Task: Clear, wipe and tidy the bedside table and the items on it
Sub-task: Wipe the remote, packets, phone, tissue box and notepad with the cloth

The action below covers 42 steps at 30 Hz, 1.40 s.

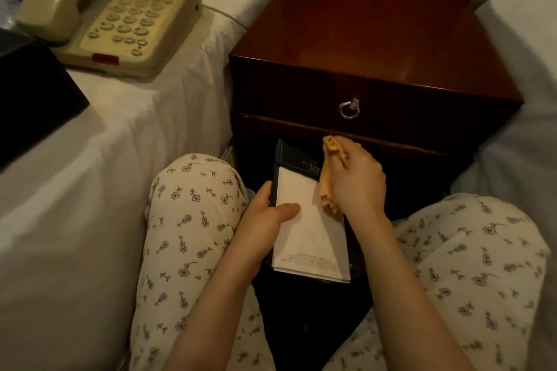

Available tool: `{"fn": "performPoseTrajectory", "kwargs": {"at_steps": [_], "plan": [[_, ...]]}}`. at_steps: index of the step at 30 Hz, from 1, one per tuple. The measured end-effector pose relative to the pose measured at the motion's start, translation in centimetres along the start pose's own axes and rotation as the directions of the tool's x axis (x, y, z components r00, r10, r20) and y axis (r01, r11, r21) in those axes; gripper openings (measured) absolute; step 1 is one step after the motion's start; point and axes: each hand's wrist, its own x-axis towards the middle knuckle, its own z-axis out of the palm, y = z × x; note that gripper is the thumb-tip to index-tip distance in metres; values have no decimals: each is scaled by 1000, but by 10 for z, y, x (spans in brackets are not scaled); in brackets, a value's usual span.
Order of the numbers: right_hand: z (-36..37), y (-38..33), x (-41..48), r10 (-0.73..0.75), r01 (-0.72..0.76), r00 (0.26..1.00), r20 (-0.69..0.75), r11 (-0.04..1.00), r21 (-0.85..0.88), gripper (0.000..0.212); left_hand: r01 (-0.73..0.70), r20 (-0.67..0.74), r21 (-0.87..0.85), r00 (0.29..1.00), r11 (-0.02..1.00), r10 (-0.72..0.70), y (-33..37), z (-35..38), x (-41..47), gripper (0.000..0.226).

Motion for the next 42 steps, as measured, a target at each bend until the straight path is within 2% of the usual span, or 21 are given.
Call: {"fn": "performPoseTrajectory", "kwargs": {"at_steps": [1,3,6,7,9,11,12,14,16,17,19,21,23,24,25,28,30,33,35,38,42], "plan": [[0,-4,-1,-60,60,998,23,998,34,33,-8,1,6,1000,1000,8,2,0,0,27],[2,-7,-5,-138,142,984,110,990,-28,37,-21,-8,10,1000,1000,21,2,0,0,28],[5,7,-3,-34,47,997,76,982,-180,34,-18,-28,-44,999,999,17,2,-1,0,27],[4,12,-2,20,-16,999,29,990,-143,32,-22,-38,-49,999,999,20,2,-1,0,27],[3,17,-2,129,-122,990,-57,987,108,31,-30,-48,-57,998,998,28,2,-2,0,26],[2,15,-3,146,-110,986,-84,937,331,33,-32,-49,-47,998,998,30,5,-2,2,26],[2,14,-3,113,-85,992,-62,934,347,34,-32,-50,-40,998,999,29,6,-2,3,25],[4,16,-4,66,-68,998,17,969,236,33,-32,-59,-38,998,999,30,7,-2,5,24],[3,24,-2,143,-138,990,-24,979,148,31,-30,-62,-47,998,998,27,8,-2,4,24],[1,27,-1,213,-193,974,-82,960,204,30,-26,-60,-63,998,998,22,8,-2,2,24],[-4,30,2,377,-288,921,-97,827,483,28,-16,-51,-112,999,994,10,11,-3,1,23],[-5,26,4,464,-414,874,146,554,722,25,10,-33,-171,999,985,-16,13,-4,2,23],[-3,20,1,398,-568,801,448,268,778,30,44,-17,-219,999,975,-49,15,-4,4,21],[-2,18,-1,350,-621,767,537,194,760,34,64,-16,-221,997,973,-69,15,-4,5,20],[-2,17,-2,319,-646,750,579,170,744,37,83,-27,-194,996,978,-90,14,-4,6,22],[0,16,-4,333,-615,773,540,182,767,35,134,-104,83,987,988,-125,7,-2,11,46],[1,14,-5,359,-553,819,447,286,783,28,172,-109,199,982,965,-152,0,2,16,72],[1,3,-12,230,-421,907,353,460,782,21,193,-49,157,981,969,-188,-2,6,20,110],[0,-4,-17,108,-371,926,363,448,813,23,210,10,149,977,966,-214,-2,7,20,130],[2,-12,-22,22,-313,940,340,455,834,17,239,197,103,947,965,-256,-4,6,17,129],[13,-13,-27,-1,-261,951,309,534,804,20,250,340,-67,916,966,-213,-1,8,13,102]]}}
